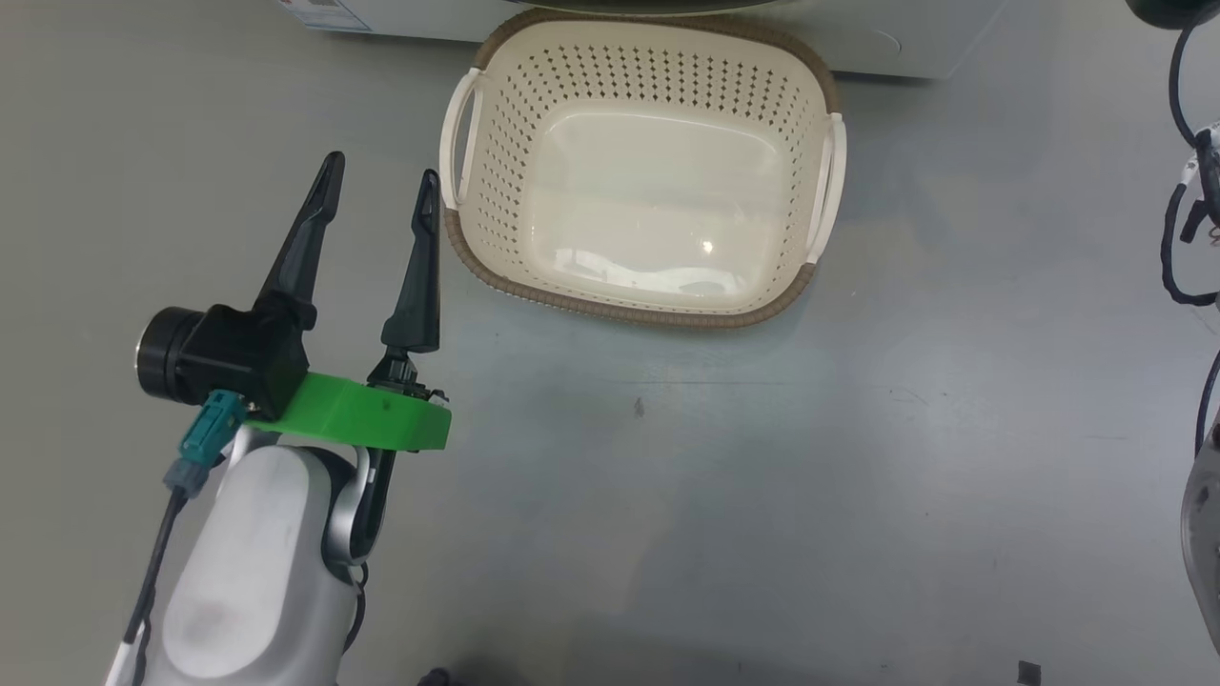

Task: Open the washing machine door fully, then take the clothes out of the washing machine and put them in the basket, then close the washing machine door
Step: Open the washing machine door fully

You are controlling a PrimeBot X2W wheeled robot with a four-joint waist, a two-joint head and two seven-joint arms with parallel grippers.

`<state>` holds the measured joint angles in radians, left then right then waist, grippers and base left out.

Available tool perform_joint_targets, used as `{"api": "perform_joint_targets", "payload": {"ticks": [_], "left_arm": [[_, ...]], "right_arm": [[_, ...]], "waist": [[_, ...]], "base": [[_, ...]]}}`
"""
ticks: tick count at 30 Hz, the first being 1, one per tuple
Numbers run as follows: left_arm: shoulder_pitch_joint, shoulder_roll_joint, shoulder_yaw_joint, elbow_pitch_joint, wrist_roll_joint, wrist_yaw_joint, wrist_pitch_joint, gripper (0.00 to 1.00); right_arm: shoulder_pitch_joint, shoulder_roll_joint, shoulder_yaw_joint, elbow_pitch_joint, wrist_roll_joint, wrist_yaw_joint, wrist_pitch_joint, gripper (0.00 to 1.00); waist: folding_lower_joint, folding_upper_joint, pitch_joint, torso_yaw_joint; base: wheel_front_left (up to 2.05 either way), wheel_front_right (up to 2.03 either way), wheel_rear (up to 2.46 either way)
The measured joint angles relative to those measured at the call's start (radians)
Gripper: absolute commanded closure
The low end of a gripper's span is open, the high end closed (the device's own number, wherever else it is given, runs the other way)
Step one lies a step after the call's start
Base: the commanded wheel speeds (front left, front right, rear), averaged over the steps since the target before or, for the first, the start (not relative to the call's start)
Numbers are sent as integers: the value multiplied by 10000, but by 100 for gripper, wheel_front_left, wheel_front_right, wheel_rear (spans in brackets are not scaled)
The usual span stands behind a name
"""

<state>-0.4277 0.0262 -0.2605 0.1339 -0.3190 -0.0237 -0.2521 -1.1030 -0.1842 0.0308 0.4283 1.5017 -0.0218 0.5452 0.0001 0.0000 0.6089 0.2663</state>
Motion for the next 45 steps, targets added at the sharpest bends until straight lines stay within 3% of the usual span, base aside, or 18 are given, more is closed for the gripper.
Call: {"api": "perform_joint_targets", "payload": {"ticks": [24,45], "left_arm": [[-126,-13,-299,140,-244,188,0,0],[37,-13,-336,516,-198,274,0,0]], "right_arm": [[-404,-387,46,1206,828,-52,1724,100],[905,-81,750,1450,999,834,3020,100]], "waist": [[0,0,-65,137],[-1,0,-963,-63]], "base": [[0,0,0],[0,0,0]]}}
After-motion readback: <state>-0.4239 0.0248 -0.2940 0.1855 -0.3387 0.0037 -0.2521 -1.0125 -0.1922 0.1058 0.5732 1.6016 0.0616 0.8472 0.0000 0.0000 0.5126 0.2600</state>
